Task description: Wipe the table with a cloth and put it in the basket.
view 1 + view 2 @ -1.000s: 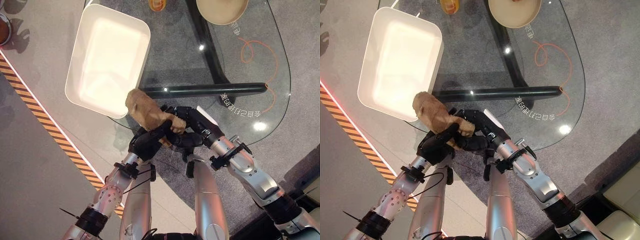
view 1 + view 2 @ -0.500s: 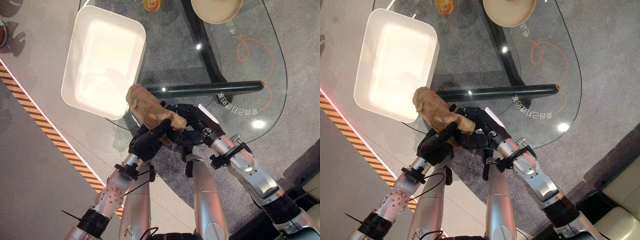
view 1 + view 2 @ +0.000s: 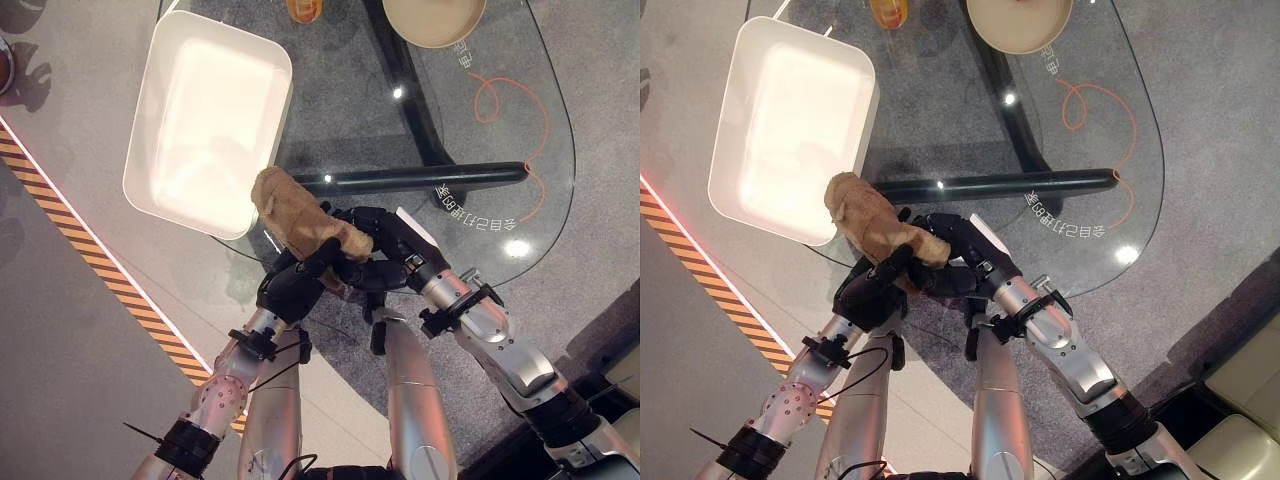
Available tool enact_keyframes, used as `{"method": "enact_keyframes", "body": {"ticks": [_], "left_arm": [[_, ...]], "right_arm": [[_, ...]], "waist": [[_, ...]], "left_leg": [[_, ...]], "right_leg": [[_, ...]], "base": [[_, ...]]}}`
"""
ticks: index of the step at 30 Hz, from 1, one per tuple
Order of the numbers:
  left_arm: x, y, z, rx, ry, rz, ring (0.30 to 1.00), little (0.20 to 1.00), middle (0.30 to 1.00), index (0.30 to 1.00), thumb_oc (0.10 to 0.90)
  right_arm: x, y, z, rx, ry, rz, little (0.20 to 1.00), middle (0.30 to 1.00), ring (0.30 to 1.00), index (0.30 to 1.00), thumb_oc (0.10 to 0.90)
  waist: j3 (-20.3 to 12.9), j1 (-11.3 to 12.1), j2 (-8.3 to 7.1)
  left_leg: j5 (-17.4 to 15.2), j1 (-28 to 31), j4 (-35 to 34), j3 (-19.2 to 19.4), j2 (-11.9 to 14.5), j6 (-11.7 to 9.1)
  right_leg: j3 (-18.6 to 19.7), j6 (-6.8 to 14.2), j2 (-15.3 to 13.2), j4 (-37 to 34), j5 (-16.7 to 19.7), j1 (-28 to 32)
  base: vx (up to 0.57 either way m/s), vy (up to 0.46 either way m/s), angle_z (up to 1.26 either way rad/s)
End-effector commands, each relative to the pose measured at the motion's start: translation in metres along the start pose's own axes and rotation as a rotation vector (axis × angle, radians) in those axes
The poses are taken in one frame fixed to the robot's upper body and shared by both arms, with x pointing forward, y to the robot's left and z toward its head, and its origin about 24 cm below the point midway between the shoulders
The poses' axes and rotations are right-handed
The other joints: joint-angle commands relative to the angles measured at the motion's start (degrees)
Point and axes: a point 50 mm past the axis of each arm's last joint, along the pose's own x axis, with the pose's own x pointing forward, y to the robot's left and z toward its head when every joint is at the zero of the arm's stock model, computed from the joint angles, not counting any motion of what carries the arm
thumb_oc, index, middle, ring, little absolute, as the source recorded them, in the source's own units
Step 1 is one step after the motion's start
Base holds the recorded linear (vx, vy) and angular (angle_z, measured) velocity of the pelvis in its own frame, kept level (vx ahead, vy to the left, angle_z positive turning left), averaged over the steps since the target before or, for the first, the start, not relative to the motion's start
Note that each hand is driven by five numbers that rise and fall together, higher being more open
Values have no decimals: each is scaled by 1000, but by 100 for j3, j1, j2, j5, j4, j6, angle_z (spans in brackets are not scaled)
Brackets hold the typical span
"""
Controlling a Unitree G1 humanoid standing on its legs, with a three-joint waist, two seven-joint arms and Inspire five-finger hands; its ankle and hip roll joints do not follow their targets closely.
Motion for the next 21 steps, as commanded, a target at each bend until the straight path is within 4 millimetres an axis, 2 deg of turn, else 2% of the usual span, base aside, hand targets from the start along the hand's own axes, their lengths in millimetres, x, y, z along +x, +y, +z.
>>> {"method": "enact_keyframes", "body": {"ticks": [1,12,21], "left_arm": [[7,-29,47,3,-306,-219,900,900,900,900,800],[5,-30,55,-54,-396,-260,900,900,900,900,800],[5,-31,55,-259,-487,-324,900,900,900,900,800]], "right_arm": [[-12,22,26,26,-142,127,200,300,300,300,100],[-18,21,15,14,-81,145,200,300,300,300,100],[-17,25,11,12,-58,156,200,300,300,300,100]], "waist": [[-151,-35,-130],[-151,-83,-131],[-151,-81,-143]], "left_leg": [[-803,-1,689,483,-393,200],[-786,-68,723,491,-371,177],[-816,-94,773,476,-373,178]], "right_leg": [[-266,91,398,-1101,801,198],[-239,71,412,-1069,779,138],[-228,52,419,-1024,741,116]], "base": [[0,0,0],[0,0,0],[0,0,0]]}}
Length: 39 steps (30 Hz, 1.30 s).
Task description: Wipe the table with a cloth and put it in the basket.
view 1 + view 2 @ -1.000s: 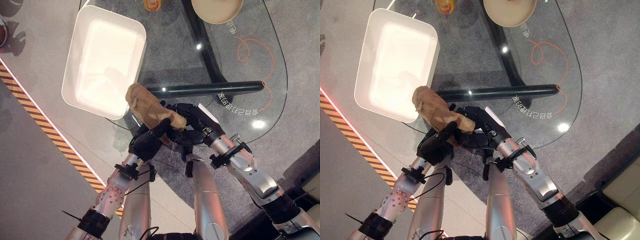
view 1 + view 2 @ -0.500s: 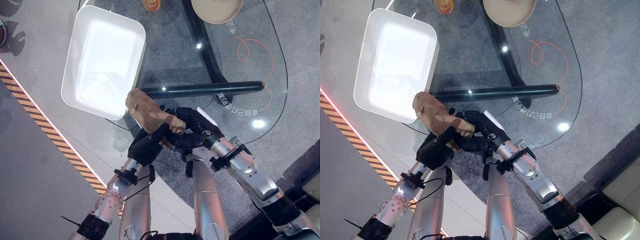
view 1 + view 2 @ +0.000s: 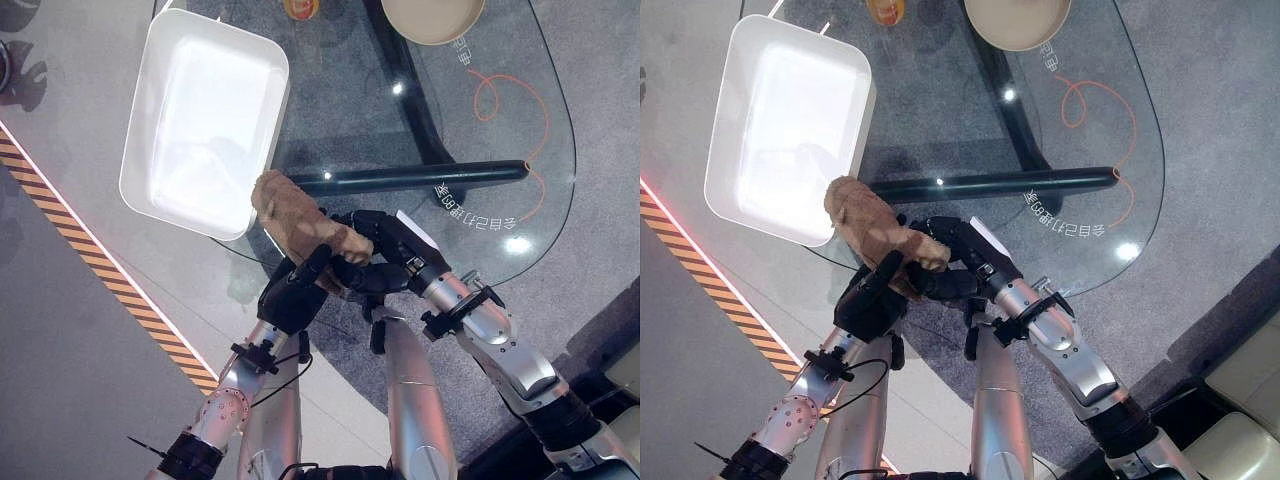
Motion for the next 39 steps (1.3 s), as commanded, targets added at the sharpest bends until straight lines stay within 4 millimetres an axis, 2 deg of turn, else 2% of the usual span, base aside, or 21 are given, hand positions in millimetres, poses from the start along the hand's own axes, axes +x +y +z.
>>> {"method": "enact_keyframes", "body": {"ticks": [1,25,32,39], "left_arm": [[17,-43,58,-58,-378,-329,900,900,900,900,800],[21,-42,67,32,-381,-262,900,900,900,900,800],[25,-40,56,167,-248,-204,900,900,900,900,800],[22,-36,41,212,-130,-169,900,900,900,900,800]], "right_arm": [[-16,26,8,2,-42,142,200,300,300,300,100],[-15,25,6,-52,-6,212,200,300,300,300,100],[-14,20,16,-26,-94,133,200,300,300,300,100],[-16,17,27,10,-190,58,200,300,300,300,100]], "waist": [[-151,-56,-144],[-151,-42,-139],[-151,-65,-109],[-151,-97,-49]], "left_leg": [[-816,-33,774,472,-374,178],[-826,-128,862,409,-412,165],[-799,-115,819,401,-432,187],[-794,-121,796,429,-440,211]], "right_leg": [[-234,57,418,-1039,753,182],[-234,51,419,-975,744,110],[-187,71,444,-1013,782,114],[-137,82,458,-1036,804,93]], "base": [[0,0,0],[0,0,0],[0,0,0],[-2,5,0]]}}
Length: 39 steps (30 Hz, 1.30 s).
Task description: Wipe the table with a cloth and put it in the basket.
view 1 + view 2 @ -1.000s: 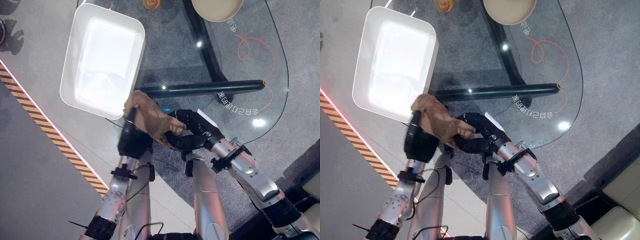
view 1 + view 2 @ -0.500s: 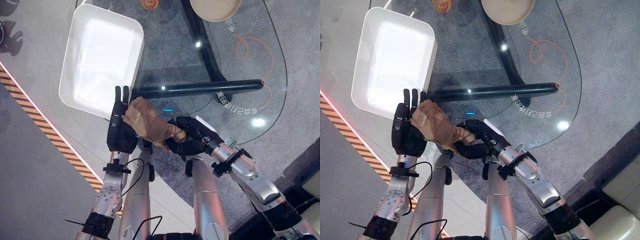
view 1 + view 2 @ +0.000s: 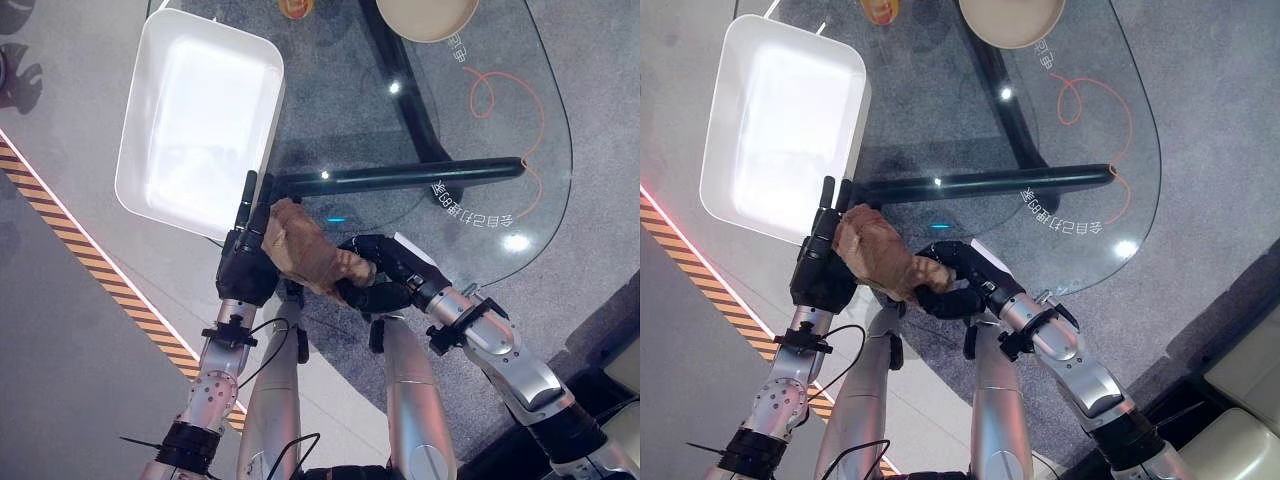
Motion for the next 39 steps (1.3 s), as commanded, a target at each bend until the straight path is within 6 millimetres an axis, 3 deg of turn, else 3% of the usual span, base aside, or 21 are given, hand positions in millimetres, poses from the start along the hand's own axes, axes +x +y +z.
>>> {"method": "enact_keyframes", "body": {"ticks": [1,19,25,26,27,39], "left_arm": [[9,-33,-8,68,90,-194,900,900,900,900,800],[-2,-28,-23,291,328,-250,900,900,900,900,800],[0,-29,-17,289,299,-264,900,900,900,900,800],[1,-31,-13,275,252,-277,498,431,498,498,331],[1,-31,-12,268,234,-278,300,200,300,300,100],[4,-34,-5,173,112,-283,300,200,300,300,100]], "right_arm": [[-4,12,50,33,-328,35,200,300,300,300,100],[-10,3,56,97,-403,-86,200,300,300,300,100],[-8,4,55,81,-380,-67,200,300,300,300,100],[-8,5,53,75,-368,-62,200,300,300,300,100],[-8,5,52,74,-365,-61,200,300,300,300,100],[-6,12,50,72,-338,-11,200,300,300,300,100]], "waist": [[-150,2,-42],[-150,-36,4],[-150,-40,18],[-150,-35,15],[-150,-33,11],[-150,6,-29]], "left_leg": [[-796,-111,774,440,-440,222],[-790,-55,686,526,-418,247],[-794,-69,705,541,-406,248],[-807,-77,719,544,-402,251],[-813,-81,727,541,-404,253],[-814,-97,729,488,-416,238]], "right_leg": [[-139,85,457,-1055,806,106],[-119,105,466,-1124,864,107],[-117,110,448,-1109,862,88],[-116,106,445,-1098,857,78],[-116,104,446,-1093,856,72],[-129,101,446,-1066,839,58]], "base": [[0,0,0],[0,0,0],[0,0,0],[0,0,0],[0,0,0],[0,0,0]]}}
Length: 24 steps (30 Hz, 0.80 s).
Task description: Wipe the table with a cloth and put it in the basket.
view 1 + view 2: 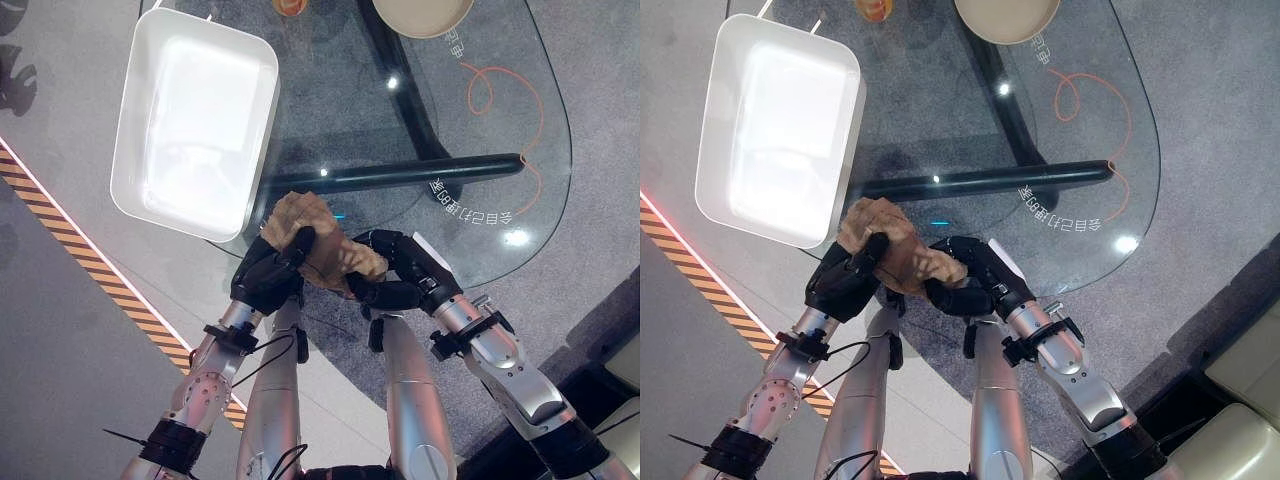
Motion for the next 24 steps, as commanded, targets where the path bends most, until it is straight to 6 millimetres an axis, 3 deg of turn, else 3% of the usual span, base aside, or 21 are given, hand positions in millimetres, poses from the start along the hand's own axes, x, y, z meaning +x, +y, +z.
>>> {"method": "enact_keyframes", "body": {"ticks": [1,21,22,24], "left_arm": [[7,-33,10,-52,-111,-240,300,200,300,300,100],[12,-36,1,-63,-65,-236,300,200,300,300,100],[11,-35,2,-65,-68,-235,300,200,300,300,100],[10,-34,2,-67,-75,-236,300,200,300,300,100]], "right_arm": [[4,11,48,10,-267,65,200,300,300,300,100],[9,12,53,62,-292,32,200,300,300,300,100],[9,12,51,62,-280,22,900,900,900,900,800],[9,11,48,67,-261,4,900,900,900,900,800]], "waist": [[-150,10,-36],[-150,17,-69],[-150,21,-68],[-150,20,-69]], "left_leg": [[-805,-68,736,457,-424,238],[-794,-69,713,457,-440,240],[-797,-59,704,463,-437,241],[-798,-50,693,472,-436,243]], "right_leg": [[-165,99,434,-1065,842,107],[-160,113,435,-1117,876,118],[-163,109,434,-1119,870,126],[-162,103,436,-1127,868,131]], "base": [[0,0,0],[0,0,0],[0,0,0],[0,0,0]]}}
